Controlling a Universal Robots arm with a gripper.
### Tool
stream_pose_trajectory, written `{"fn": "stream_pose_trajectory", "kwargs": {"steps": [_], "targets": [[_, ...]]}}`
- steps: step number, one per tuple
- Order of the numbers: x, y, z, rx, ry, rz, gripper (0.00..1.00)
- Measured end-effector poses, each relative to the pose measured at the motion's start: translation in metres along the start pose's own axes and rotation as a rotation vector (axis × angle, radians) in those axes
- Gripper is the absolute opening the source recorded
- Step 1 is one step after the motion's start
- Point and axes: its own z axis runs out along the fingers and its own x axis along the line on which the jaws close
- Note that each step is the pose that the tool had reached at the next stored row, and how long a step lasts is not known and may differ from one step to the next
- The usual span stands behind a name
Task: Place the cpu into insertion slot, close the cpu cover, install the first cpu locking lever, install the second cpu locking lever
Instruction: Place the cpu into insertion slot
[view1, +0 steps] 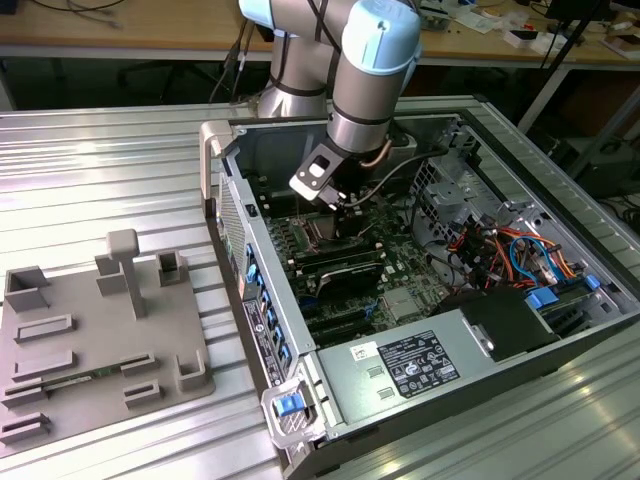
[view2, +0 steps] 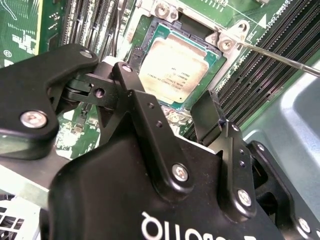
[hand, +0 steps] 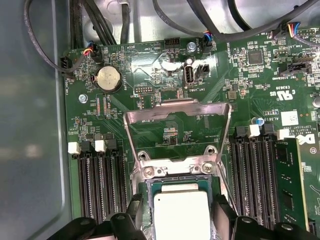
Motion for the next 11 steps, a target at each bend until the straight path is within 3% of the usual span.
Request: {"fn": "stream_pose_trajectory", "kwargs": {"steps": [11], "targets": [[-0.001, -0.0005, -0.0017, -0.0001, 0.0006, -0.014, 0.67]]}}
